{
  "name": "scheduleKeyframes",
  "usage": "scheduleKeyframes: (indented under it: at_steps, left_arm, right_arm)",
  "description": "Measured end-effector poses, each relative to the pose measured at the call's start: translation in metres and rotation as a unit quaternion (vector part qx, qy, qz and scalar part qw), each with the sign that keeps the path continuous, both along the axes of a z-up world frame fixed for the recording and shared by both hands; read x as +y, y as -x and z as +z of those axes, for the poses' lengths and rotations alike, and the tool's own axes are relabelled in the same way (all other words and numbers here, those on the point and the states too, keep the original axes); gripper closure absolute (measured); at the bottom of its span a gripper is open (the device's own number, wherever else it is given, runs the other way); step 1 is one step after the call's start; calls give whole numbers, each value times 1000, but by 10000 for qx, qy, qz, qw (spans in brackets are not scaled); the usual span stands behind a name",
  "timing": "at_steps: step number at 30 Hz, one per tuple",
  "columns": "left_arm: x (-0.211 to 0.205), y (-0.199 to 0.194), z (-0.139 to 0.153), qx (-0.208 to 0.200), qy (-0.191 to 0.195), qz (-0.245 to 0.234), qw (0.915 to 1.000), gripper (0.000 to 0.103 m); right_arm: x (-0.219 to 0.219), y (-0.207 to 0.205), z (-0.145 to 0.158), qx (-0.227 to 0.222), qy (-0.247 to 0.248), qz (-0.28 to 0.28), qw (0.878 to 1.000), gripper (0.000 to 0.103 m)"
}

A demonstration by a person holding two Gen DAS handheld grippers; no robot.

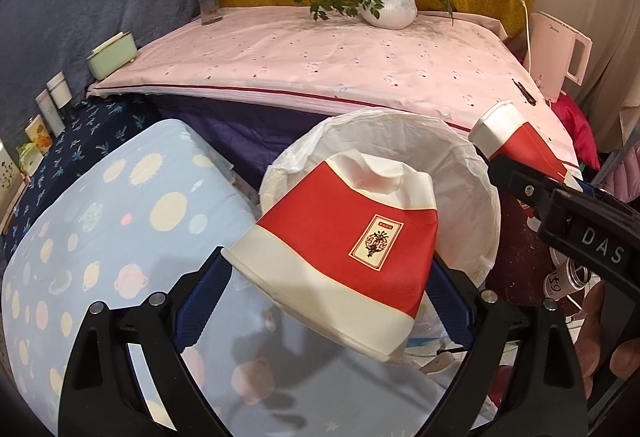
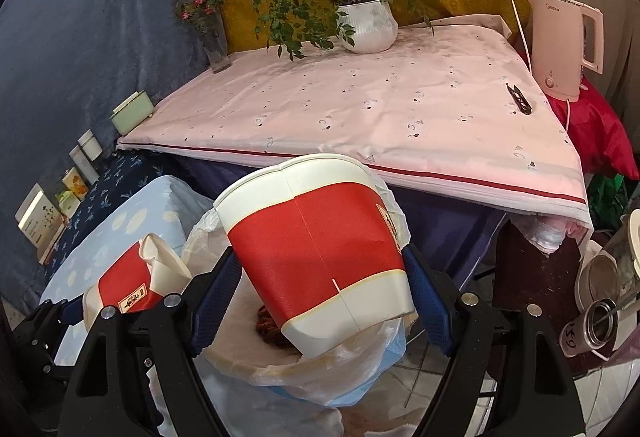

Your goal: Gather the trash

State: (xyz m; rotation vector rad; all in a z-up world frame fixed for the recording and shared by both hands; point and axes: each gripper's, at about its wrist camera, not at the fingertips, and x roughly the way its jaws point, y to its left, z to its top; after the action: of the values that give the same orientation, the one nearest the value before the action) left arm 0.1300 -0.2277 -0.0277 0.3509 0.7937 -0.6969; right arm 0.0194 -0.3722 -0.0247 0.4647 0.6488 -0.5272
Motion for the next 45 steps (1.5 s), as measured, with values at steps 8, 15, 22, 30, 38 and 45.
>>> scheduleKeyframes:
  at_steps: [8,15,22,30,38,45]
  left_arm:
    - [-15,-11,-9,-36,-33,57,10000,11]
    - [-4,-25,-12,28,21,393,9992,10]
    - [17,-36,-13,102,115,692,9975,9]
    - [37,-43,-14,157,164,964,9951,9]
    - [56,-45,-14,208,212,1145,9930,9]
    - [69,-44,-12,217,252,1258,9915,9]
  right_arm:
    - [-12,-9,-4,24,-13,-17,10000,26]
    - [-11,-24,-9,54,-11,80,10000,26]
    - [-4,-40,-12,102,-40,205,9997,25]
    - [12,-52,-13,187,51,370,9991,24]
    - [28,-59,-8,202,162,551,9981,20]
    - [40,-61,-4,217,201,658,9974,20]
